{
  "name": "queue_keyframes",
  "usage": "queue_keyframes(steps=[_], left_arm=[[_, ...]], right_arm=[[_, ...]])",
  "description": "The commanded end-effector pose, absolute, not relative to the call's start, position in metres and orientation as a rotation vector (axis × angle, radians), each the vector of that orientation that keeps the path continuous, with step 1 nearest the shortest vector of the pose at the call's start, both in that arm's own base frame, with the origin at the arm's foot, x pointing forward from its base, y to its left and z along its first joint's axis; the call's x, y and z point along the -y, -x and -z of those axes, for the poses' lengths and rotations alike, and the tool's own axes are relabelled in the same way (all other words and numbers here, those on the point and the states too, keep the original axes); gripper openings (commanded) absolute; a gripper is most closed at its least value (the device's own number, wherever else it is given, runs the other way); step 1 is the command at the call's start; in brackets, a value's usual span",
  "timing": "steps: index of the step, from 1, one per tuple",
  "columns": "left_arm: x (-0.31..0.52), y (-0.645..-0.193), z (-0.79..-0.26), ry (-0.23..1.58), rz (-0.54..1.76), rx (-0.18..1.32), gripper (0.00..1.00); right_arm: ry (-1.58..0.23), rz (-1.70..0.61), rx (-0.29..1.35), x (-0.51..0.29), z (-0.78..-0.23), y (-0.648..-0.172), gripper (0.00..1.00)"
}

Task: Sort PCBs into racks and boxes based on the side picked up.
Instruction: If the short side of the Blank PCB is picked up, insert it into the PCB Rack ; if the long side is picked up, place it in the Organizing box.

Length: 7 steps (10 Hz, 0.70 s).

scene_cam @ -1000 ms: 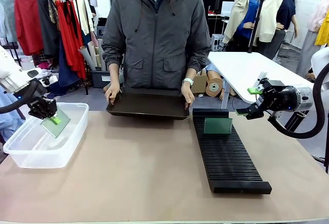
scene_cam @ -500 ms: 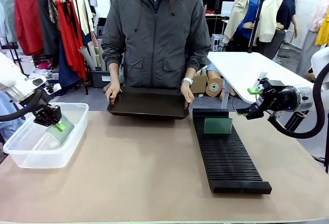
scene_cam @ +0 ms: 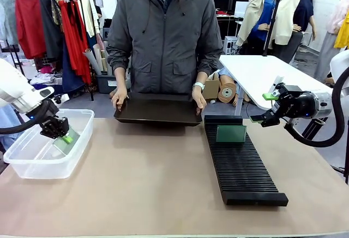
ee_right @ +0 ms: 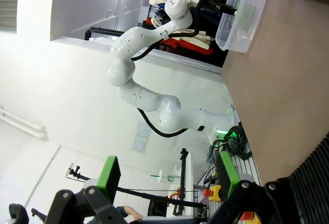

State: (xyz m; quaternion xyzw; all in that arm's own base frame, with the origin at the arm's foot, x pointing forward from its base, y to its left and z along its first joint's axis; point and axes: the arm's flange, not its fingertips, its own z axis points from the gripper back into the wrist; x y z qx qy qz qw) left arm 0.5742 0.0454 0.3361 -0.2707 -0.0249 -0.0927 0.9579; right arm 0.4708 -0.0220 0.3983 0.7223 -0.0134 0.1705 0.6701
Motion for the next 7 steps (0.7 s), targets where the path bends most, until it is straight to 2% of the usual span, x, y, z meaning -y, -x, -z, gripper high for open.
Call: queue_keyframes(steps=[1,5,6,7], left_arm=[[-0.047,-0.579,-0.337,0.56,0.191,0.079,0.19],[-0.052,-0.584,-0.342,0.559,0.187,0.078,0.88],[-0.053,-0.583,-0.345,0.549,0.191,0.088,1.0],[-0.054,-0.583,-0.35,0.536,0.196,0.088,1.0]], right_arm=[[-1.629,-0.384,0.026,0.021,-0.401,-0.47,1.0],[-1.629,-0.384,0.026,0.021,-0.401,-0.47,1.0],[-1.629,-0.384,0.026,0.021,-0.401,-0.47,1.0],[-1.629,-0.384,0.026,0.021,-0.401,-0.47,1.0]])
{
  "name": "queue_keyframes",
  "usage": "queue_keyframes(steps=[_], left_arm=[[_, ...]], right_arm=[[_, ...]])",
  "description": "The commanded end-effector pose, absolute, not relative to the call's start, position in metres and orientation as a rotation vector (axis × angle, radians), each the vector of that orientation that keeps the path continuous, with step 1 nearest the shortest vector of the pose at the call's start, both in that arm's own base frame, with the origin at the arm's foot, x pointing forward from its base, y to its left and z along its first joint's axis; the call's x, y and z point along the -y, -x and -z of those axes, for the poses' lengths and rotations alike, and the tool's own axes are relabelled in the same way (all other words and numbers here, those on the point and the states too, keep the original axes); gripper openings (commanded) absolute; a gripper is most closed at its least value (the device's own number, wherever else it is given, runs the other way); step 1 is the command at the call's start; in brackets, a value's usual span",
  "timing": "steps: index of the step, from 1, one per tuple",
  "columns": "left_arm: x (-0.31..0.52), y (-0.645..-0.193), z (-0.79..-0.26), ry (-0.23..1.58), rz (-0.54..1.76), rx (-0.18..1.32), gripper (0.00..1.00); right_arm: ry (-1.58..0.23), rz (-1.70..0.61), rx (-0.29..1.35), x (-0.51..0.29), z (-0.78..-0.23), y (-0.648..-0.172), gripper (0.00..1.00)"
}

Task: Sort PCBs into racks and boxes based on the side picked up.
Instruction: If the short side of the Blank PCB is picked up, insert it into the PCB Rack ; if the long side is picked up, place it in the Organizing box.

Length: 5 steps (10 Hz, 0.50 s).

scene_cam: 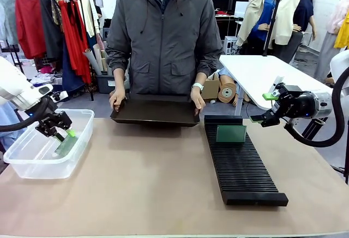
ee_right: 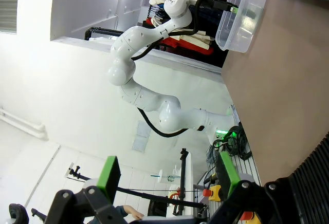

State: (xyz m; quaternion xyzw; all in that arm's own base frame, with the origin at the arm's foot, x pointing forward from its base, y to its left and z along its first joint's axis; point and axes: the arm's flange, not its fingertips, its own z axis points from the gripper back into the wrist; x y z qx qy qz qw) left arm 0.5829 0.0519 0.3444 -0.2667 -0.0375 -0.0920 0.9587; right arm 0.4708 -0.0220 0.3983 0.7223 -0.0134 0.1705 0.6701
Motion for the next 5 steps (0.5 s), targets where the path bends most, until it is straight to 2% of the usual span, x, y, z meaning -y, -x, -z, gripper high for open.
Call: queue_keyframes(steps=[1,5], left_arm=[[-0.054,-0.581,-0.355,0.516,0.19,0.1,1.0],[-0.056,-0.572,-0.386,0.474,0.187,0.154,1.0]], right_arm=[[-1.629,-0.384,0.026,0.021,-0.401,-0.47,1.0],[-1.629,-0.384,0.026,0.021,-0.401,-0.47,1.0]])
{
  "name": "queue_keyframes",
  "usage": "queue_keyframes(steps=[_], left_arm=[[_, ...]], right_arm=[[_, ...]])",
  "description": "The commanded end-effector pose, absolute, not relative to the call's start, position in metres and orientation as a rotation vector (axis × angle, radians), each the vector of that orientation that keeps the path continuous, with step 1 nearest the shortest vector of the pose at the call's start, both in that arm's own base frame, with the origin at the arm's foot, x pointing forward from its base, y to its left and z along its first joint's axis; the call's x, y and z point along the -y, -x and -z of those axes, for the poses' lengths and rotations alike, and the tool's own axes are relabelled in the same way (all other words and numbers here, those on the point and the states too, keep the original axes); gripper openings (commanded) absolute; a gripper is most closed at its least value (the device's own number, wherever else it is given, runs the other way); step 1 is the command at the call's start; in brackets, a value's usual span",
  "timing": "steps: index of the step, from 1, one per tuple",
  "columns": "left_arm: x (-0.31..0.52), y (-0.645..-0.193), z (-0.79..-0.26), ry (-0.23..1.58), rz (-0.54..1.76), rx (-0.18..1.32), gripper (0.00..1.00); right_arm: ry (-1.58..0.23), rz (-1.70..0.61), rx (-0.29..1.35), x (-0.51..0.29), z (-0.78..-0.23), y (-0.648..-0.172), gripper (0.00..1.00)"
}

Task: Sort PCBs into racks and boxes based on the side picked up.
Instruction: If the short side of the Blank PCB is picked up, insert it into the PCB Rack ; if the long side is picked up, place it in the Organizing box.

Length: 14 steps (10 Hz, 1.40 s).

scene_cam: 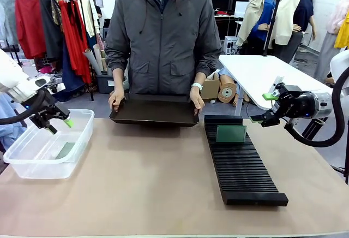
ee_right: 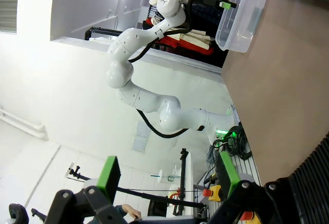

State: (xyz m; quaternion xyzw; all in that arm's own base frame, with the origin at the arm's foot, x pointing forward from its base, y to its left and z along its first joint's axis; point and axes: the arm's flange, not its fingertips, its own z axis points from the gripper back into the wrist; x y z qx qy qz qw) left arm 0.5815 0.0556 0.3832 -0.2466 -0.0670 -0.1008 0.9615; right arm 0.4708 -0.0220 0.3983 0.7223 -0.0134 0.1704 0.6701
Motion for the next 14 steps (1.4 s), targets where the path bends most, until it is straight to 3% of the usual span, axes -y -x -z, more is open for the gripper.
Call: queue_keyframes(steps=[1,11,14], left_arm=[[-0.056,-0.571,-0.392,0.471,0.185,0.18,1.0],[-0.056,-0.569,-0.388,0.475,0.17,0.175,1.0],[-0.072,-0.57,-0.404,0.746,0.061,0.181,1.0]], right_arm=[[-1.629,-0.384,0.026,0.021,-0.401,-0.47,1.0],[-1.629,-0.384,0.026,0.021,-0.401,-0.47,1.0],[-1.629,-0.384,0.026,0.021,-0.401,-0.47,1.0]])
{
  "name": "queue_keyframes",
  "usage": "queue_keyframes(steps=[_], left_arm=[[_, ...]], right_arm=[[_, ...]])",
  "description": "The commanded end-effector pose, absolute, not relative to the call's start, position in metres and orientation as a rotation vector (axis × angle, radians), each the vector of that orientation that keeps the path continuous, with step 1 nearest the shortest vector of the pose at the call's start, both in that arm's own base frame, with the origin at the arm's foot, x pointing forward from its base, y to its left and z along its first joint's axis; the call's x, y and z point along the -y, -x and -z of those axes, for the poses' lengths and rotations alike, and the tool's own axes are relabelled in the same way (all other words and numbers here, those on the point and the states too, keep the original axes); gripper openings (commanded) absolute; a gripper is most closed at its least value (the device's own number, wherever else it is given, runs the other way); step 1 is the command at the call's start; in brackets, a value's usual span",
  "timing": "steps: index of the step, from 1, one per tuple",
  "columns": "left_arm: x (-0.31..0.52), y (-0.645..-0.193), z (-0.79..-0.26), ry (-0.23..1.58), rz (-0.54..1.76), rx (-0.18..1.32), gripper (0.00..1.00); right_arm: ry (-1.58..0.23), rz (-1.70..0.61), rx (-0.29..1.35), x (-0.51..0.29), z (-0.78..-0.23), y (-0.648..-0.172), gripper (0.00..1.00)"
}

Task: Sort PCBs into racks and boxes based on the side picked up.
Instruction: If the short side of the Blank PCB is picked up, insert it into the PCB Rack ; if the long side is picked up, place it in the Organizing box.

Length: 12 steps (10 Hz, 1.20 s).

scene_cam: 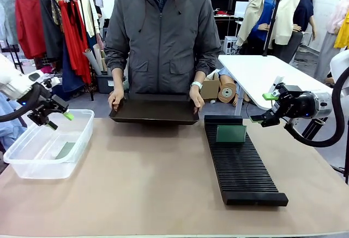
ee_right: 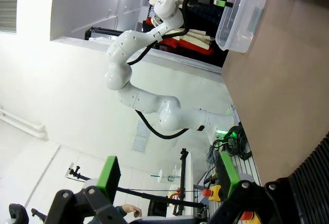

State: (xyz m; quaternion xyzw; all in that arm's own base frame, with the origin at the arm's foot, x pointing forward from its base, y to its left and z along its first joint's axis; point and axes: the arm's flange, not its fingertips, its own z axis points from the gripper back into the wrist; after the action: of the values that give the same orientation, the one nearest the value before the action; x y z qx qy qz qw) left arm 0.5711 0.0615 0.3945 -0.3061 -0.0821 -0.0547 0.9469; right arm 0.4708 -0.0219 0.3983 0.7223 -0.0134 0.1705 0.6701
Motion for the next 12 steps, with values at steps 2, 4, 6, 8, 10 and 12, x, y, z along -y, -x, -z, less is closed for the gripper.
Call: queue_keyframes(steps=[2,4,6,8,10,12], left_arm=[[-0.082,-0.565,-0.416,0.928,0.022,0.151,1.0],[-0.079,-0.553,-0.437,1.107,0.034,0.202,1.0],[-0.072,-0.543,-0.448,1.204,0.07,0.205,1.0],[-0.069,-0.538,-0.447,1.298,0.089,0.16,1.0],[-0.069,-0.536,-0.446,1.393,0.098,0.118,1.0],[-0.064,-0.537,-0.446,1.325,0.089,0.119,1.0]], right_arm=[[-1.629,-0.384,0.026,0.021,-0.401,-0.47,1.0],[-1.629,-0.384,0.026,0.021,-0.401,-0.47,1.0],[-1.629,-0.384,0.026,0.021,-0.401,-0.47,1.0],[-1.629,-0.384,0.026,0.021,-0.401,-0.47,1.0],[-1.629,-0.384,0.026,0.021,-0.401,-0.47,1.0],[-1.629,-0.384,0.026,0.021,-0.401,-0.47,1.0]])
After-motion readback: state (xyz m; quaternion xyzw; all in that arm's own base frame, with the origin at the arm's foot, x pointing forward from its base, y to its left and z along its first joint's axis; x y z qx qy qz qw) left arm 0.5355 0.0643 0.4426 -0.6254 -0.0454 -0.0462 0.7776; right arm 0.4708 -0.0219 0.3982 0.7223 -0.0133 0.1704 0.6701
